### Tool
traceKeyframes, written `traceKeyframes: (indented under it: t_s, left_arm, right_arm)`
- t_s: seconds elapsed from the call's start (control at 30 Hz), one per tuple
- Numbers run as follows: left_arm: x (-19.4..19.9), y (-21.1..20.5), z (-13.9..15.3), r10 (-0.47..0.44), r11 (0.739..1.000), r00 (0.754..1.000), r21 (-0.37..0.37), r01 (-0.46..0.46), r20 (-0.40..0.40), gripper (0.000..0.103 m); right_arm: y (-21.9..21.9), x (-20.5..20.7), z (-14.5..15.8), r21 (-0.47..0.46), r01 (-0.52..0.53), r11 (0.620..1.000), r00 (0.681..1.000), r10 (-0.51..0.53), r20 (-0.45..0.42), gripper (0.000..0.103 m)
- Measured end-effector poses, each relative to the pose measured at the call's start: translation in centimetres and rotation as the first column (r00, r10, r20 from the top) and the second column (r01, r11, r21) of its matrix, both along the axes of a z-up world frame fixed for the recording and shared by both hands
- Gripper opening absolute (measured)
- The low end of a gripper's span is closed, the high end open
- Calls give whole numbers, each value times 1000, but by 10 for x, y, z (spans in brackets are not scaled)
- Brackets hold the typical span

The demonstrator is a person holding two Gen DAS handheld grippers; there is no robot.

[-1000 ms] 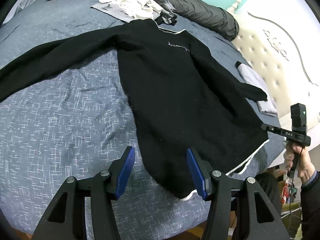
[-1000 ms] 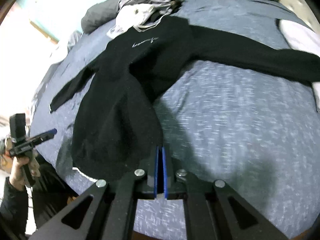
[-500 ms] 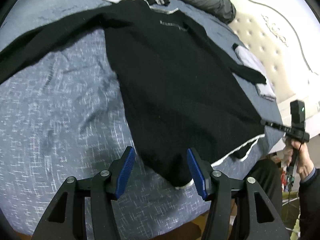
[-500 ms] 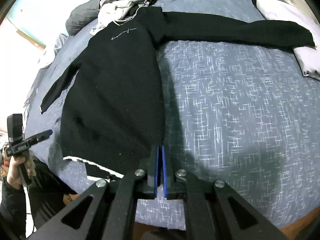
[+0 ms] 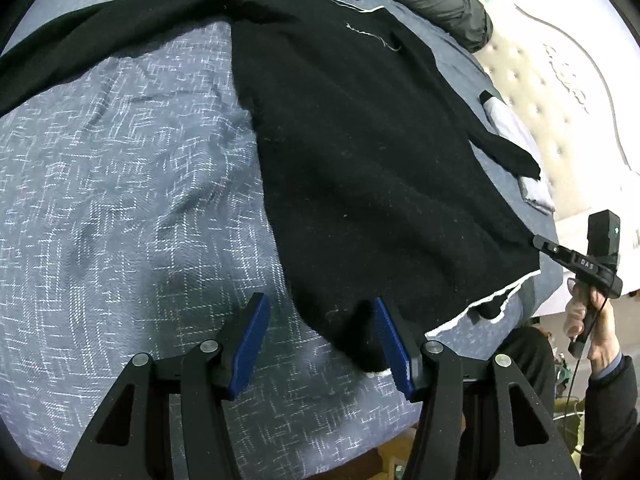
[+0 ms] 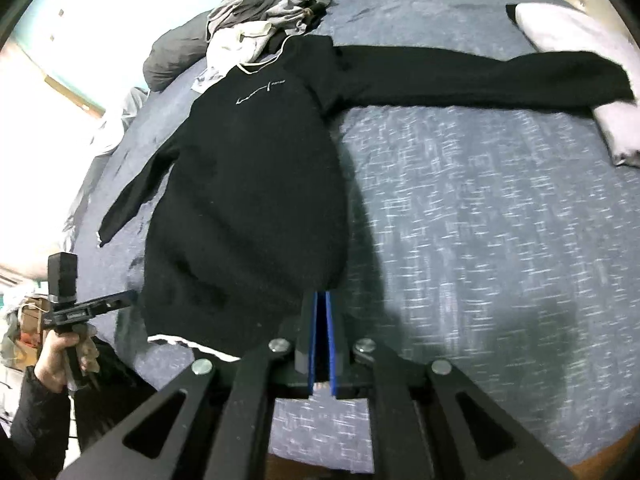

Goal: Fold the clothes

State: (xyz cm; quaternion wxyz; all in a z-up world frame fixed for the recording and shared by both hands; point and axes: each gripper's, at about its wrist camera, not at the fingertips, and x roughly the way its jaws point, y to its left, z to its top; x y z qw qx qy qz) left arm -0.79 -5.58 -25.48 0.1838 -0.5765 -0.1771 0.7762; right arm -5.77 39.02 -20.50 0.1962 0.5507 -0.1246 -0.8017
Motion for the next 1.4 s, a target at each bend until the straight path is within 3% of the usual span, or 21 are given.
traceKeyframes:
  t_s: [0.03,0.07,0.1,0.2,0.33,0.57,0.73,0.87,0.9,1.03,1.27,1.4]
  left_arm:
    - [0,0,1,0,1000,1000,1,0,-1,59]
    - [0,0,2,0,1000,1000,3,0,-3,59]
    - [1,0,3,1,1000,1000,4,-1,-6,59]
    - [3,1,6,0,1000,1000,0,0,-10,59]
    - [5,-1,8,1,1000,1000,-2,-1,-11,59]
    - [9,-2,-4,-3,1000,999,7,3,37,63]
    - [9,7,-13,-5,995,999,99,0,52,63]
    - [11,15,-18,-8,993,999,119,2,51,61]
    - [9,14,-17,-12,993,999,122,6,48,57]
    - [11,7,-12,-12,992,1000,125,9,21,17]
    - [20,-10,53,-26,988,990,145,47,-139,10]
    - [7,-31,91,26,989,978,150,6,-207,10]
  right_arm:
    - [-1,-2,-2,5,5,1000,1000,-5,7,20]
    - [-3,-3,-4,7,4,1000,1000,-4,15,44]
    - [-5,-4,-6,3,0,1000,1000,0,22,50]
    - [-12,-8,-14,-3,-16,1000,999,16,46,50]
    - [-19,-12,-30,63,-28,998,995,22,98,50]
    - [-6,-11,-45,21,5,1000,988,-8,153,50]
    - [-4,-7,-47,1,2,1000,987,-2,161,50]
    - [-7,-3,-44,-3,-3,1000,987,3,159,50]
    - [-8,-2,-44,-4,-4,1000,987,4,159,50]
    - [-6,-1,-42,-10,-2,1000,988,3,157,50]
    - [-6,0,-34,-28,10,1000,992,-6,129,50]
    - [-7,0,-23,2,27,1000,995,-27,93,50]
